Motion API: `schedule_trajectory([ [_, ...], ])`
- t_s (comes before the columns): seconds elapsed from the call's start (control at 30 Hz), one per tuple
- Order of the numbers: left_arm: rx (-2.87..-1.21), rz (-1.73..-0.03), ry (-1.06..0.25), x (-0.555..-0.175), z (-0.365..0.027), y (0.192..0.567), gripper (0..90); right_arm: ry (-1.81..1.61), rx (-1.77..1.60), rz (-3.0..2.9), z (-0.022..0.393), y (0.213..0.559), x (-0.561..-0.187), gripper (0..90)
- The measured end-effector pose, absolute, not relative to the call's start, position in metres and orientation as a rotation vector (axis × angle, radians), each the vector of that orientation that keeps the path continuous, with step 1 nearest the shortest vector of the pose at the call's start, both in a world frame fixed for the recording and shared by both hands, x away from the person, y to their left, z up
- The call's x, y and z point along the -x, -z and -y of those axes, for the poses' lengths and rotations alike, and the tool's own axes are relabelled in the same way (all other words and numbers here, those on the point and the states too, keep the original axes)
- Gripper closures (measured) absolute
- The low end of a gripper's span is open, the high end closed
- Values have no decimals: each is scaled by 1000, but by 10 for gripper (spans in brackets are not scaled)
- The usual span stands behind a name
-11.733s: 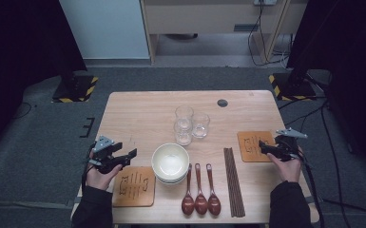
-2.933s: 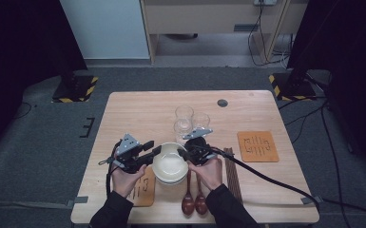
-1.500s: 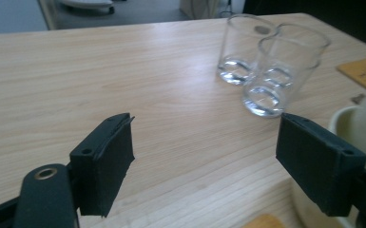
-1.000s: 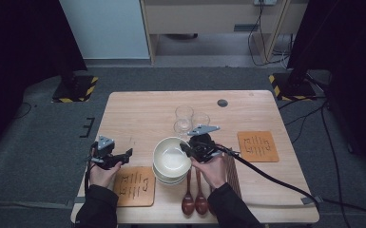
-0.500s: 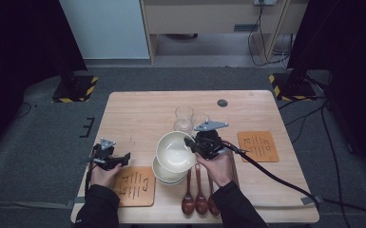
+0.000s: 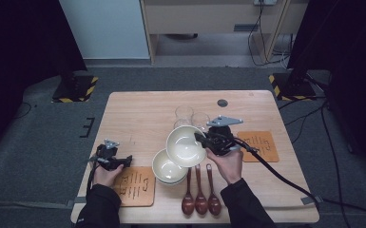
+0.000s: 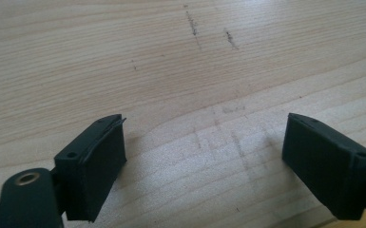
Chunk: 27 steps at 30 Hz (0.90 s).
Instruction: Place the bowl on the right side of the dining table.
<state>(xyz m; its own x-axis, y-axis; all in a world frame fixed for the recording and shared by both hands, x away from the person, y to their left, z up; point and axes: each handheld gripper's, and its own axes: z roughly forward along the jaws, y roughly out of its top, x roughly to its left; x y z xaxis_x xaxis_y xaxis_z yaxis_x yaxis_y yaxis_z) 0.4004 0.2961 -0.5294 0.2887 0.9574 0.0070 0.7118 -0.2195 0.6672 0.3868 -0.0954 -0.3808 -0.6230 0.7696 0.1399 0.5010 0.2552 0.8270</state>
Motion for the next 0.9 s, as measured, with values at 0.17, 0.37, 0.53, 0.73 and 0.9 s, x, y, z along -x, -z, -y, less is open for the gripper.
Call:
schedule_trajectory([
  [0.17,-1979,-1468,-593,-398,-298,533,98,-1277,-1184,-2214,106,377,-387,831],
  [0.37,-1961,-1445,-606,-397,-300,536,73,-1273,-1213,-2182,124,374,-389,831],
  [0.53,-1962,-1451,-607,-398,-300,536,62,-1256,-1246,-2151,143,374,-389,831],
  [0.73,-1961,-1466,-604,-399,-300,537,27,-1239,-1279,-2118,165,375,-389,831],
  [0.9,-1966,-1467,-602,-399,-300,537,13,-1226,-1309,-2093,182,377,-389,830],
])
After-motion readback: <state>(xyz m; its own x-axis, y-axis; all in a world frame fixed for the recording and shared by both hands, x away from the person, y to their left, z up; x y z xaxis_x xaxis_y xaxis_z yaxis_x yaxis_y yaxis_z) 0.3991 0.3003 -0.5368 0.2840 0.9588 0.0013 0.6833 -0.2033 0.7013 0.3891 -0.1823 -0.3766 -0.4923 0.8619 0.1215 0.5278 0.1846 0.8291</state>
